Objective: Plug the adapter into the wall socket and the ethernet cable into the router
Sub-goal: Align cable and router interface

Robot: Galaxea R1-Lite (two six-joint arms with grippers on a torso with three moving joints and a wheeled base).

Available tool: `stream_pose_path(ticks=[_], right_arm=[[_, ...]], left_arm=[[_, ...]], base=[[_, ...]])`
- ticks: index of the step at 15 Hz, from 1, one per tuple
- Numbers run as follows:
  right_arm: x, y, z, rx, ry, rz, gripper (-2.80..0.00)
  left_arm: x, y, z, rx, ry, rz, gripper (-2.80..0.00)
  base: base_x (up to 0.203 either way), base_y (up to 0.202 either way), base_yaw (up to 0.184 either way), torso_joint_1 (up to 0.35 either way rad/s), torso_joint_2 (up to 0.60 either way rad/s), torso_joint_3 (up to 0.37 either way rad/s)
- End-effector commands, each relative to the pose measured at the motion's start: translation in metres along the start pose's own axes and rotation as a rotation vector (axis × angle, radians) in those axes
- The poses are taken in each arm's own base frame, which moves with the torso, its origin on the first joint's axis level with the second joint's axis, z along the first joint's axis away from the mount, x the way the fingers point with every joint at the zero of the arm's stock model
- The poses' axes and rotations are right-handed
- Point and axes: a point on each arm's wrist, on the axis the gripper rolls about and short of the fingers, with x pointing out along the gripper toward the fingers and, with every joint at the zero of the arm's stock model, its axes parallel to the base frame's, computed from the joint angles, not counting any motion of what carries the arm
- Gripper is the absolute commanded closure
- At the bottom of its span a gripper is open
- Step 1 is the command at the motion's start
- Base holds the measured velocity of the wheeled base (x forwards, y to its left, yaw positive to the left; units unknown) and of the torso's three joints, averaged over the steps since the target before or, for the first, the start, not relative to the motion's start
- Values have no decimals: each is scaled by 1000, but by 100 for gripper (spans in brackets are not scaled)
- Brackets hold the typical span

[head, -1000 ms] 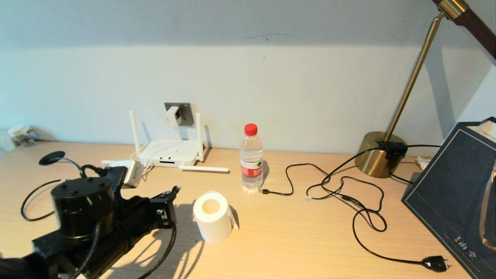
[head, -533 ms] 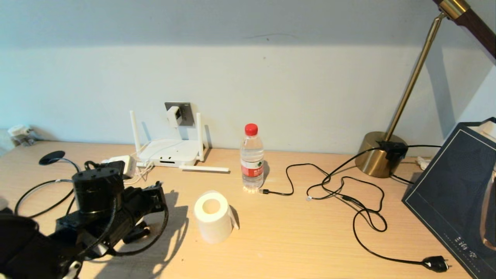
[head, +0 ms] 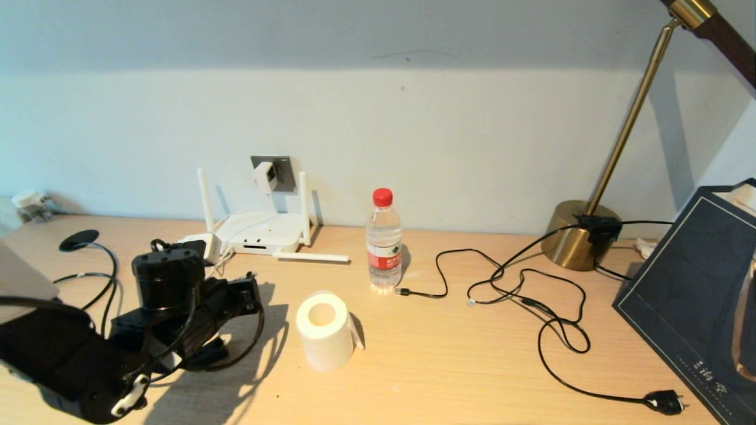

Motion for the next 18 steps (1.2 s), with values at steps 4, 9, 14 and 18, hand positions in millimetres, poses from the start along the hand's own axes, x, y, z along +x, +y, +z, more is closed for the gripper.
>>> stream_pose_path(ticks=[4,9,14,18], right_arm=[[0,0,0,0,5,0,0],[0,0,0,0,6,1,0],[0,0,0,-2,6,9,0],[-2,-1,-1,-44,-31,184,0]], left_arm=[[8,-1,2,3,-13,7,0],[19,4,-2,-8,0,24,0],[32,4,-2,-14,-8,29,0],[38,7,0,-18,-14,24,0]], base=[[0,0,0,0,0,0],[0,0,0,0,0,0],[0,0,0,0,0,0],[0,0,0,0,0,0]])
